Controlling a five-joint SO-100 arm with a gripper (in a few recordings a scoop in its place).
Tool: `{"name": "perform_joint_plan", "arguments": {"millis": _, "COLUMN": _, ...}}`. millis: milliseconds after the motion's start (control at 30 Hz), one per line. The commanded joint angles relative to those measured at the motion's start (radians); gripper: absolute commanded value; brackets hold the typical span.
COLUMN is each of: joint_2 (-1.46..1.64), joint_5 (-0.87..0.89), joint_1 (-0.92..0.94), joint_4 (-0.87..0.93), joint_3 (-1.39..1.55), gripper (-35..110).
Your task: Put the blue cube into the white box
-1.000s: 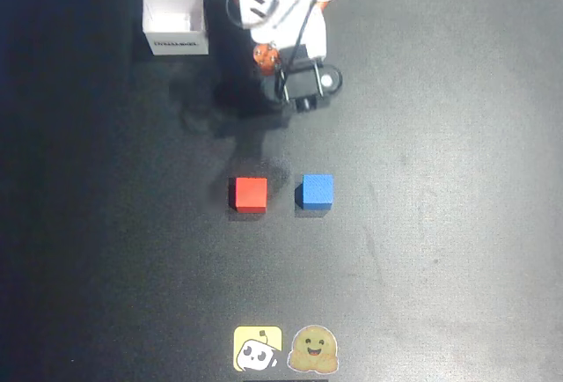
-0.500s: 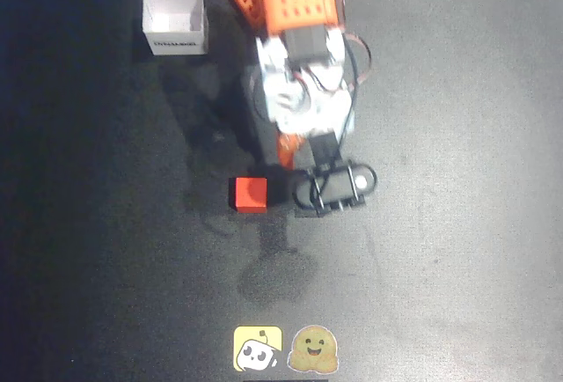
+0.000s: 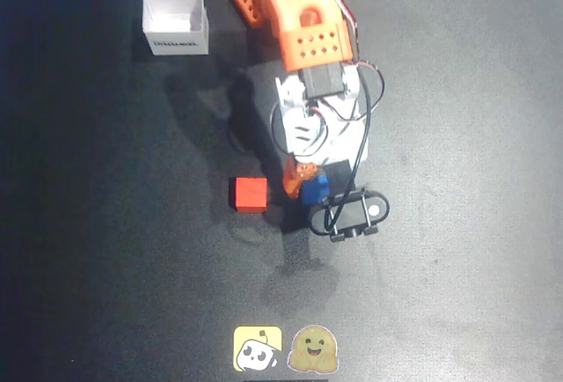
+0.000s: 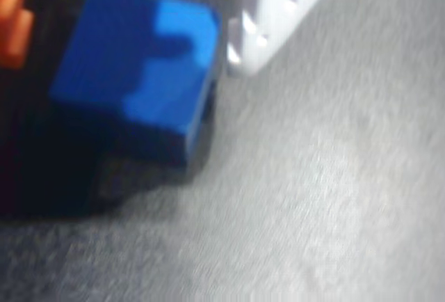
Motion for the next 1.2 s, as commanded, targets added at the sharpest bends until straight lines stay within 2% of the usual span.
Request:
{"name": "perform_joint_plan", "arguments": {"millis": 0, "joint_2": -0.017, "joint_5": 0.012, "joint_1": -0.009, "joint_4": -0.034, "joint_3": -0.034, "gripper": 22}}
{"name": "perform_joint_plan", "arguments": {"millis": 167, "joint_2": -0.074, "joint_5": 0.026, "joint_1": -0.006, "joint_4": -0.075, "joint_3": -0.031, "gripper": 16}}
{"name": "perform_joint_plan", "arguments": {"millis": 333, "joint_2": -0.103, "joint_5": 0.075, "joint_1": 0.000, "joint_4": -0.077, "joint_3": -0.031, "gripper": 0}}
{"name": "perform_joint_plan", "arguments": {"millis": 500, "joint_2": -0.080, "joint_5": 0.098, "joint_1": 0.003, "joint_4": -0.061, "joint_3": -0.034, "gripper": 0}}
{"name": "perform_joint_plan", "arguments": {"millis": 600, "joint_2": -0.026, "joint_5": 0.147, "joint_1": 0.006, "joint_4": 0.015, "joint_3": -0.061, "gripper": 0}}
{"name": "perform_joint_plan", "arguments": {"millis": 800, "joint_2": 0.170, "joint_5": 0.267, "joint_1": 0.051, "joint_4": 0.310, "joint_3": -0.192, "gripper": 0}}
{"name": "perform_joint_plan", "arguments": {"millis": 933, "joint_2": 0.324, "joint_5": 0.328, "joint_1": 0.160, "joint_4": 0.477, "joint_3": -0.216, "gripper": 0}}
{"name": "perform_joint_plan", "arguments": {"millis": 1167, "joint_2": 0.505, "joint_5": 0.252, "joint_1": 0.603, "joint_4": 0.687, "joint_3": -0.201, "gripper": 0}}
